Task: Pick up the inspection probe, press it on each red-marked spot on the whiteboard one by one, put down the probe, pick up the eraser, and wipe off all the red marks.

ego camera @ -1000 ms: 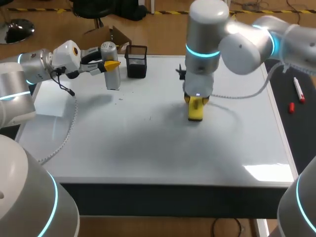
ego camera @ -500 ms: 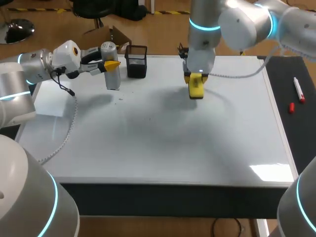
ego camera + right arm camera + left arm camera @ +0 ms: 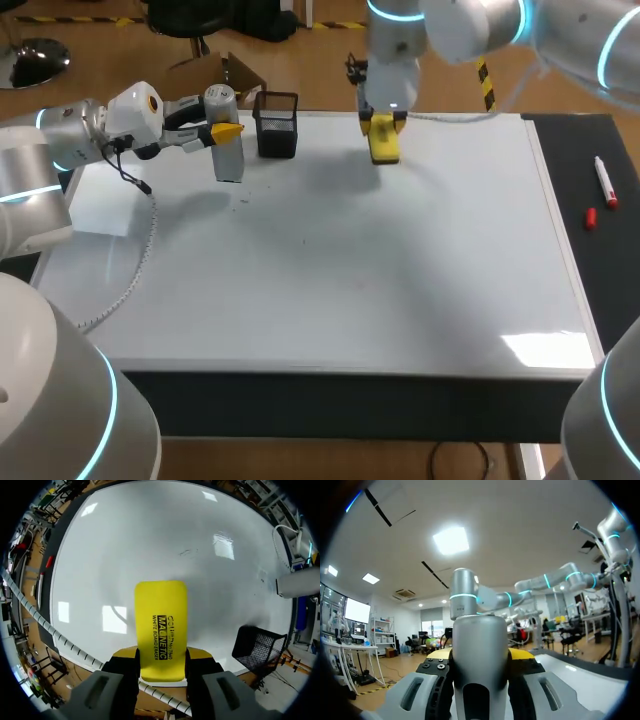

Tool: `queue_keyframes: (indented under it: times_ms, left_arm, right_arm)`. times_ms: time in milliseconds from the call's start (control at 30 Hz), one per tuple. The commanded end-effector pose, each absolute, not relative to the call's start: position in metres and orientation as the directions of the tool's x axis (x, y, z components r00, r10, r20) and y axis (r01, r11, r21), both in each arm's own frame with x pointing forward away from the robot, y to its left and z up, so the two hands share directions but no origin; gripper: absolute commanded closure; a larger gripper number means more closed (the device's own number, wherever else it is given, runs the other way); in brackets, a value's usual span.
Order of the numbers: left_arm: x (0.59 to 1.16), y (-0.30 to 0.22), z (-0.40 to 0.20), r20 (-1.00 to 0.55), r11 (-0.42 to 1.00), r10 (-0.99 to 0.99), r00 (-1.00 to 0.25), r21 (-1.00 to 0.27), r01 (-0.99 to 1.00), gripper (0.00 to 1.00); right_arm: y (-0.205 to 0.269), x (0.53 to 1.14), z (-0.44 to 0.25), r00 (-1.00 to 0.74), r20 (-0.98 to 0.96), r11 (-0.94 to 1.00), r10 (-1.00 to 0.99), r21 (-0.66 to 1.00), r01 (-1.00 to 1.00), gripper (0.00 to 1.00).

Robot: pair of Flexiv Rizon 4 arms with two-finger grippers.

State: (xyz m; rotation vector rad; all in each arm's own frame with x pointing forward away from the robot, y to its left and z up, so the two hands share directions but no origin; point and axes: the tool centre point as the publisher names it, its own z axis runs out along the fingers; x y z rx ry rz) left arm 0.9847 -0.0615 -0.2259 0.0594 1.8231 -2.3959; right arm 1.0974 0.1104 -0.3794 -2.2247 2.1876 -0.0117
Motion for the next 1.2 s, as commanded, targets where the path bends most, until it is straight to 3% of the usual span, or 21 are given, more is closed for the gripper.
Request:
queue_keyframes:
  times_ms: [33,467,967,1000,1033,1067,1200]
  left_arm:
    - [0.984,-0.062,-0.224,-0.111,-0.259,-0.084,-0.99,-0.957,0.129,1.0]
    - [0.984,-0.062,-0.224,-0.111,-0.259,-0.084,-0.99,-0.957,0.129,1.0]
    - [0.984,-0.062,-0.224,-0.111,-0.259,-0.084,-0.99,-0.957,0.129,1.0]
    - [0.984,-0.062,-0.224,-0.111,-0.259,-0.084,-0.99,-0.957,0.129,1.0]
    - [0.984,-0.062,-0.224,-0.111,-0.259,-0.084,-0.99,-0.957,0.129,1.0]
    - [0.984,-0.062,-0.224,-0.111,-0.259,-0.084,-0.99,-0.957,0.129,1.0]
    - [0.984,-0.062,-0.224,-0.111,-0.259,-0.084,-0.99,-0.957,0.129,1.0]
  right_arm:
    - [0.127,1.124,-0.386,0.01,0.009,-0.009,-1.0,0.096,-0.995,1.0]
    - [0.165,1.139,-0.413,-0.018,-0.026,0.015,-0.999,0.115,-0.993,1.0]
    - [0.165,1.133,-0.424,-0.032,0.019,0.033,-0.999,0.078,-0.996,1.0]
    - [0.165,1.133,-0.424,-0.033,0.021,0.035,-0.999,0.078,-0.996,0.86]
    - [0.164,1.133,-0.425,-0.035,0.019,0.036,-0.999,0.079,-0.996,0.17]
    - [0.162,1.132,-0.425,-0.039,0.021,0.04,-0.999,0.078,-0.996,0.0]
    - [0.157,1.129,-0.424,-0.06,0.023,0.061,-0.998,0.071,-0.996,0.0]
